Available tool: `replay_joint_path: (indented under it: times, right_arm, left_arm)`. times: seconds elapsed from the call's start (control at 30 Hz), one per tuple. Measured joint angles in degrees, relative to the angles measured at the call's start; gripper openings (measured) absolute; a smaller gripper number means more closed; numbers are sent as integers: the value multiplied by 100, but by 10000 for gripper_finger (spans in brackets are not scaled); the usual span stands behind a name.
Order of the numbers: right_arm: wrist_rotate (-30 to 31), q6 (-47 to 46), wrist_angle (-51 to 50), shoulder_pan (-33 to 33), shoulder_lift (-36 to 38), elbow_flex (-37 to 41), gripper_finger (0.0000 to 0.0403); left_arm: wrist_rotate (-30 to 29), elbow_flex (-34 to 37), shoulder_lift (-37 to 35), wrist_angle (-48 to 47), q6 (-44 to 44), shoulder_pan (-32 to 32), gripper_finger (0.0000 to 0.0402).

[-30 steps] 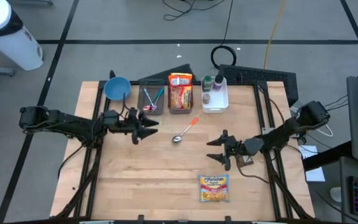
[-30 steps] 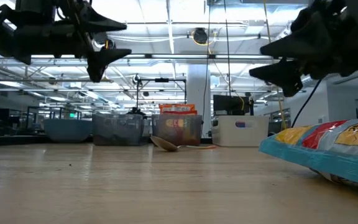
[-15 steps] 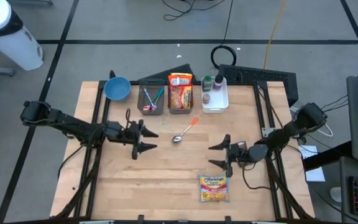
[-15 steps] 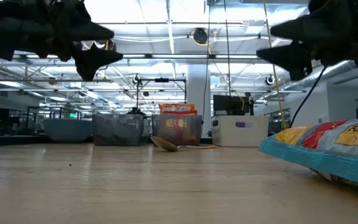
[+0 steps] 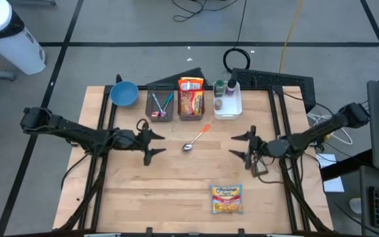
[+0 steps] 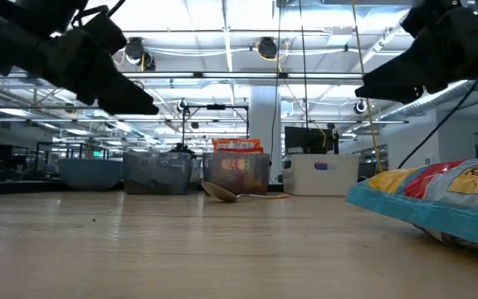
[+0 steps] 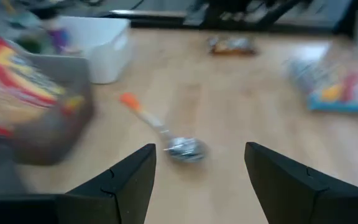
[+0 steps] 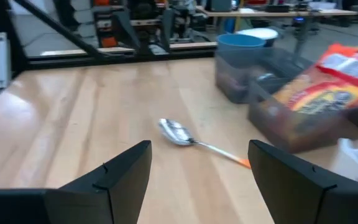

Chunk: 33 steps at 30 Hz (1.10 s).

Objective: Pick & Place Food Item
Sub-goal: Put the orange spoon into the left black bin

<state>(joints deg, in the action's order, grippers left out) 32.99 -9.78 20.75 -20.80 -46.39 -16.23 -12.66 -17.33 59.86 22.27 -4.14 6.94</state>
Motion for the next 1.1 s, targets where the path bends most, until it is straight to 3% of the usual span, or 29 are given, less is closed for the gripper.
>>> replay_joint_path:
  times: [0.1,0.23,0.43,0.7,1.1]
  right_arm:
    - [-6,134,-297,229,314,0,260]
    - [-171,371,-325,548,261,0,260]
    - [-720,179,-131,1178,-257,0,260]
    - [-1200,612,1160,1634,-941,0,260]
    - [-1531,455,2074,2247,-1951,0,260]
  left_arm:
    - [-372,-509,108,-843,566,-35,255]
    - [-267,-1084,432,-1506,973,-126,255]
    - [47,-1421,1197,-1459,1722,-271,255]
    - [421,-1427,1978,-1146,2265,-658,255]
    - [814,-1427,2302,-1138,3403,-881,255]
